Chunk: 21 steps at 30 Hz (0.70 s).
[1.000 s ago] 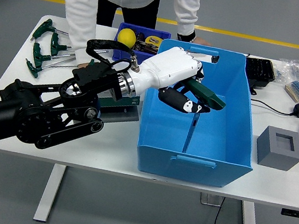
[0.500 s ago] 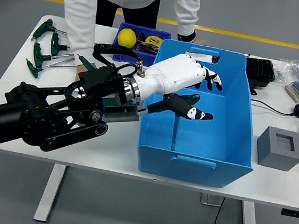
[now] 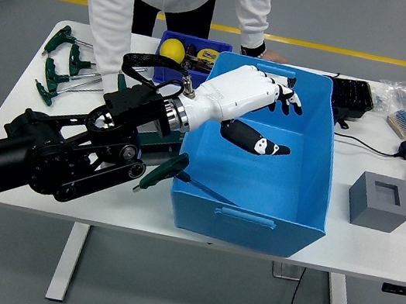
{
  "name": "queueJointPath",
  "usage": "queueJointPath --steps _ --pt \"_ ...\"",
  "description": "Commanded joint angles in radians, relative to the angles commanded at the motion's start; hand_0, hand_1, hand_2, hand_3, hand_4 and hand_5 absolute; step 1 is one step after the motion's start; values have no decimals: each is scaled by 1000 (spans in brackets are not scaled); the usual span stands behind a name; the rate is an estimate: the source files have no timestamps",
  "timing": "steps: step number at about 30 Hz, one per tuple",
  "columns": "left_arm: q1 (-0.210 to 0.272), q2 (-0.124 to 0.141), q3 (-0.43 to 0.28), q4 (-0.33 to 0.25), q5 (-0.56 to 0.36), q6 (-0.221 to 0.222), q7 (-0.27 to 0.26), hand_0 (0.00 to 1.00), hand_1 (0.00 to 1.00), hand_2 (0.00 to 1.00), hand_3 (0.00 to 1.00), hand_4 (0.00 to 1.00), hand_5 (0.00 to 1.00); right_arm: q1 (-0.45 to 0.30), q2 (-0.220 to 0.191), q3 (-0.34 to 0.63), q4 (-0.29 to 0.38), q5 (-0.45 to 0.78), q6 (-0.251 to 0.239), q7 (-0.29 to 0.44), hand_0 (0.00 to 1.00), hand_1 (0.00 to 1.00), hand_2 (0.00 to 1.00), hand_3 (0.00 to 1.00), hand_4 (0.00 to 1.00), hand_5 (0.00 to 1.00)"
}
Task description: Lift tool from toolbox,place it in box,lift tool from toolbox,place it in box
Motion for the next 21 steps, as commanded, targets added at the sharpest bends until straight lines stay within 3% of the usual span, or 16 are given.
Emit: queueJointPath --steps 6,8,21 --pt "1 18 -27 1 64 0 -3 443 524 622 679 887 661 0 0 -2 -1 5 0 1 726 695 735 587 826 724" --pt "0 33 -35 10 98 -4 -12 436 498 573 635 887 661 0 0 -4 -1 9 0 1 726 695 734 587 826 722" --pt "19 162 -77 134 142 -25 -69 448 501 583 592 876 715 -3 0 -7 -3 18 1 3 726 695 733 587 826 722"
